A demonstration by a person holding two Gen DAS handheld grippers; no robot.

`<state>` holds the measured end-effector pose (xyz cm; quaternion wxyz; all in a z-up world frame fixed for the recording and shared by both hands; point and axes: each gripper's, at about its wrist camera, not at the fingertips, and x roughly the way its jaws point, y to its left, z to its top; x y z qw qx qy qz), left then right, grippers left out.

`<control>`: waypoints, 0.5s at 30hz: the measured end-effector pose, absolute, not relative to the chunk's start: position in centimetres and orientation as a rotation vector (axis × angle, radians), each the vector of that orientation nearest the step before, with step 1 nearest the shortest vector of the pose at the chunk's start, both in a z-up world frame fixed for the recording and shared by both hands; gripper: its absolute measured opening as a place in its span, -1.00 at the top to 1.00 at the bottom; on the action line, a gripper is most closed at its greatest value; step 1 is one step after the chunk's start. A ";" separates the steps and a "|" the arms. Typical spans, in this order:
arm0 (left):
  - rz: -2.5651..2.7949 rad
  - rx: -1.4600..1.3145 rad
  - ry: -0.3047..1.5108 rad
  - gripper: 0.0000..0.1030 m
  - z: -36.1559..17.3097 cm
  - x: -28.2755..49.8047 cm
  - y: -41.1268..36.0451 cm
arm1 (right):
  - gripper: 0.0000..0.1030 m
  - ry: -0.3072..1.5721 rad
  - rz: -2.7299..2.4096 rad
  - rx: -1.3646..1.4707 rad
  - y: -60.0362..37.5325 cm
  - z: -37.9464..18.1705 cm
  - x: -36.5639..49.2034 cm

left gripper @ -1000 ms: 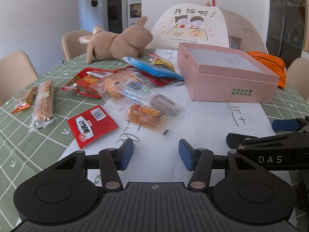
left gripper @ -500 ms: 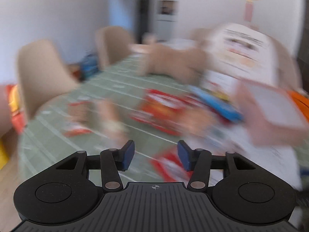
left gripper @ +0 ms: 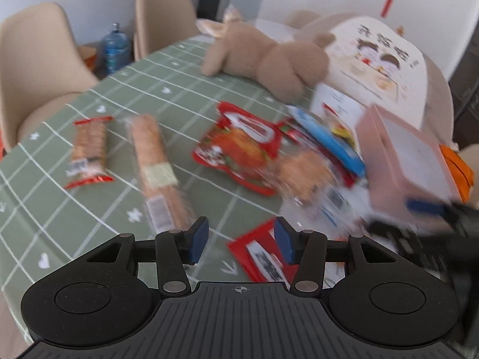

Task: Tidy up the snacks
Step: 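Reach the left tool to the red sachet and grasp it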

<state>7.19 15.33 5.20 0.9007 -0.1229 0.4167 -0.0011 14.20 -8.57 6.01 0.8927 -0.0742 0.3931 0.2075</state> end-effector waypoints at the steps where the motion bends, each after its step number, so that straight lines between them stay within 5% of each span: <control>1: -0.010 -0.249 0.869 -0.03 5.1 7.2 15.1 | -0.83 0.813 0.441 -0.151 -8.1 5.9 14.8; 7: -0.063 -0.209 0.934 -0.03 4.3 6.5 13.8 | -0.77 0.914 0.515 -0.082 -5.6 5.3 17.7; 10: -0.065 -0.221 0.942 -0.03 3.8 6.5 13.3 | -0.15 0.969 0.555 -0.076 -6.6 4.7 15.6; 15: -0.013 -0.151 0.939 -0.03 3.4 8.0 11.8 | -0.02 0.987 0.509 -0.016 -11.0 5.1 11.2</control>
